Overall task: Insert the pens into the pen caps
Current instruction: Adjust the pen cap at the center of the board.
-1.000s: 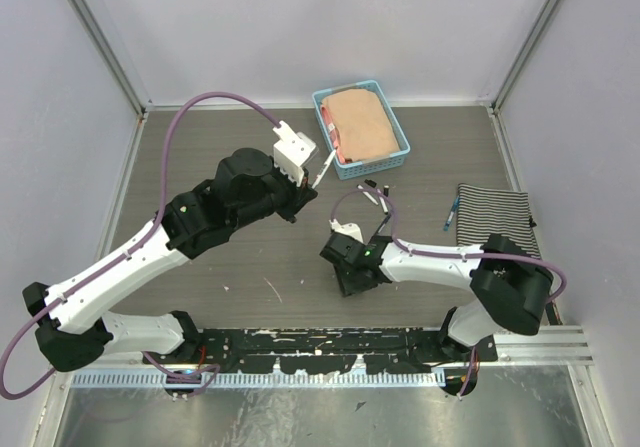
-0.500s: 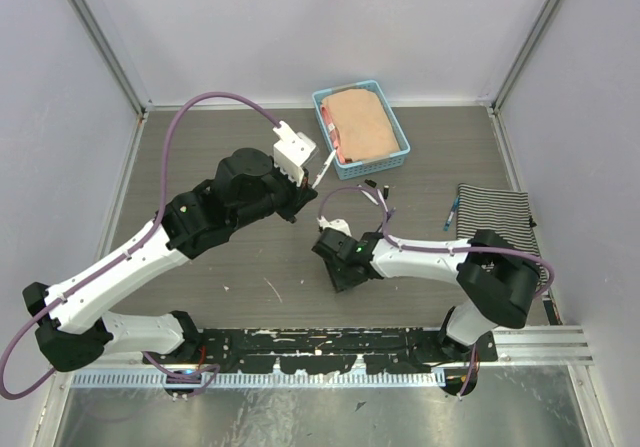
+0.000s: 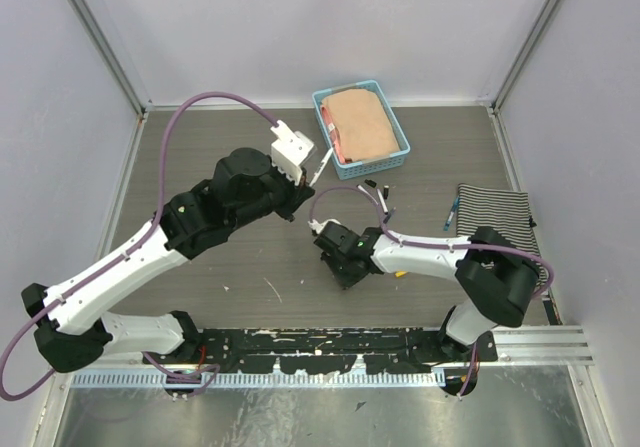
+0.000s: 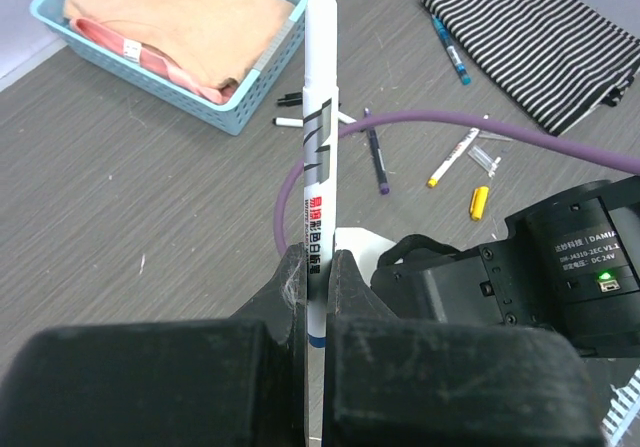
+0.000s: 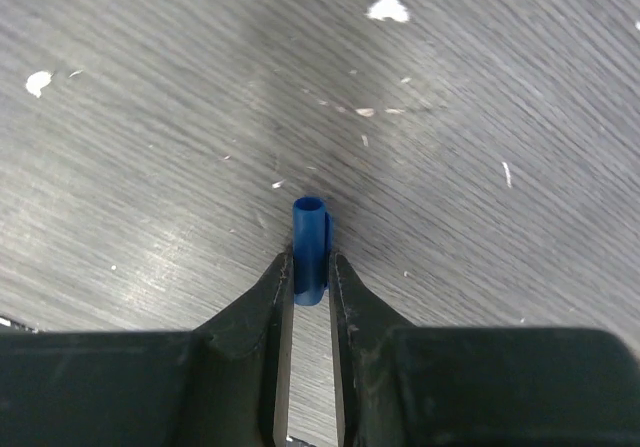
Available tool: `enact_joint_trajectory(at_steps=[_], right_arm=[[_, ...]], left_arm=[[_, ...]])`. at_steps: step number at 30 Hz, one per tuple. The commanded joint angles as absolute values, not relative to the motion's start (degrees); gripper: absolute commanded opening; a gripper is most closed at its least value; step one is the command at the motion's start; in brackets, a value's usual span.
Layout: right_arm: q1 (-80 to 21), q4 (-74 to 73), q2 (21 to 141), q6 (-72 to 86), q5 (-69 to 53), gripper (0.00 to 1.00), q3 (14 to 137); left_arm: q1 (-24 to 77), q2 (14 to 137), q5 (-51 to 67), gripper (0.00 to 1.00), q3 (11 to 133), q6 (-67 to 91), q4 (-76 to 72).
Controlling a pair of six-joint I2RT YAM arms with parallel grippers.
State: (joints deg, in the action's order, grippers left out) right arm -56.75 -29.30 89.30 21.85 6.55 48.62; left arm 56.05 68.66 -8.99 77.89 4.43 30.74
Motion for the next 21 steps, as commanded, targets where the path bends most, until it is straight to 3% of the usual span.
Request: enact_joint_trajectory(at_steps=[1, 21], right_arm=[[-57.0, -28.3, 89.8, 9.4, -1.2, 0.15, 51.7], [-61.7, -39.7, 102.8, -13.0, -3.5, 0.16, 67.0]], left_arm=[[54.6, 65.5, -11.4, 0.0, 77.5, 3.3, 28.6], [48.9, 61.8, -13.5, 0.0, 76.1, 3.7, 26.9]])
